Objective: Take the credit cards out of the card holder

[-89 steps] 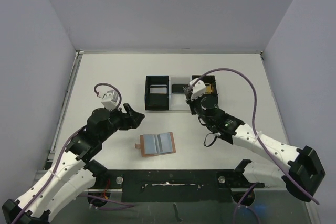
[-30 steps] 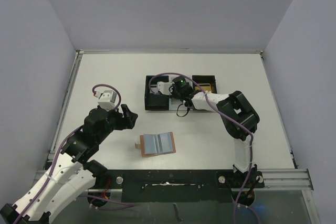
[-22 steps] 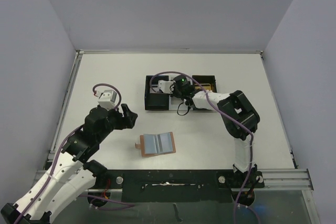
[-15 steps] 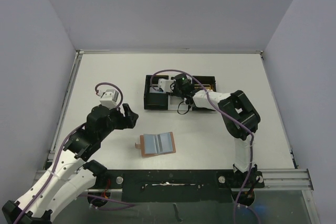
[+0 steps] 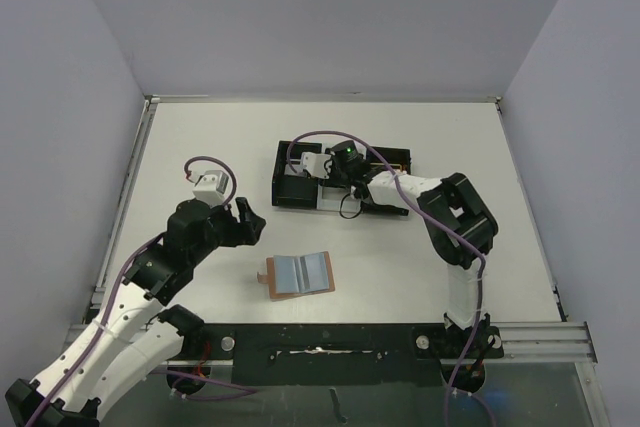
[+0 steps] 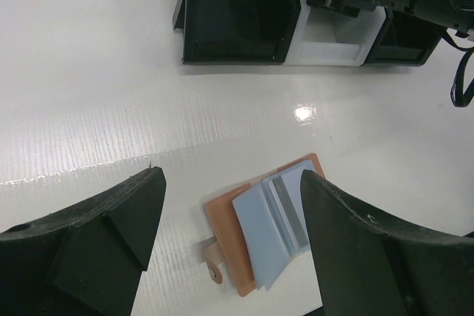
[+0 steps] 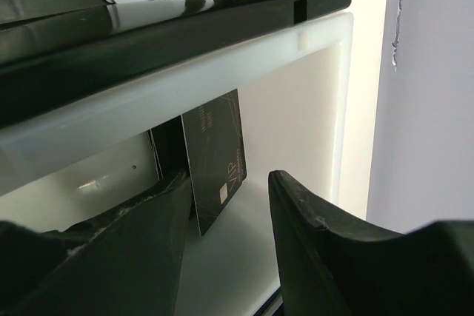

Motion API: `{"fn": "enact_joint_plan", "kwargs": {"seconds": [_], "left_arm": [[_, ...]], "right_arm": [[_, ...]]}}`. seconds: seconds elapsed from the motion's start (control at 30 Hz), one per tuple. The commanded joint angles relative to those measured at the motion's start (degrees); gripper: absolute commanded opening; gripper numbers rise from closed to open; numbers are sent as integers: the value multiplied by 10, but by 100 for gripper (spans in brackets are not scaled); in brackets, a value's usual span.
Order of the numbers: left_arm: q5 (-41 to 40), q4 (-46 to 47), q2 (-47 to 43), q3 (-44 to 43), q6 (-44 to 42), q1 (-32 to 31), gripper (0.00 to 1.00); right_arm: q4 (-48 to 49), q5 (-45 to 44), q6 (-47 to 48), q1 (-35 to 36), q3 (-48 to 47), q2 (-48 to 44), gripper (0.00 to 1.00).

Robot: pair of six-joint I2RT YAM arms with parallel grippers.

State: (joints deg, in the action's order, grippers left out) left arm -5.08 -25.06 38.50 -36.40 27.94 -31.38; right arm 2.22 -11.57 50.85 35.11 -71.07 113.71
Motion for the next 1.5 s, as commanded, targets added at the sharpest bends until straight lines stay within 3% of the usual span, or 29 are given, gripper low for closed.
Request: {"fn": "enact_joint_plan", "kwargs": {"seconds": [0.0, 0.5, 0.67, 0.8, 0.93, 1.0, 1.1, 1.17, 1.33, 1.47], "left_arm": [[15, 35, 3, -17, -10, 4, 73], [50, 43, 22, -16, -4, 4, 74], [87, 49, 24, -15, 8, 5, 74], [145, 65, 26, 10, 43, 5, 74], [231, 108, 47, 34, 97, 4, 62], [254, 119, 68, 48, 120, 3, 63], [266, 137, 100, 68, 148, -4, 63], [236, 115, 117, 64, 159, -20, 63], [94, 55, 141, 45, 181, -100, 63], [77, 63, 178, 57, 200, -116, 63]], "right_arm": [[-7, 25, -15, -1, -12, -44, 46], [-5, 53, -65, -21, -17, -66, 48], [13, 67, -134, -21, -16, -117, 49], [47, 111, -312, -21, 26, -202, 53], [12, 131, -566, -23, 83, -292, 54], [-27, 166, -645, -25, 110, -322, 54], [9, 206, -751, -23, 201, -379, 51], [36, 191, -827, -4, 257, -413, 49], [-8, 91, -902, 84, 297, -439, 51], [10, 72, -952, 125, 321, -440, 49]]}}
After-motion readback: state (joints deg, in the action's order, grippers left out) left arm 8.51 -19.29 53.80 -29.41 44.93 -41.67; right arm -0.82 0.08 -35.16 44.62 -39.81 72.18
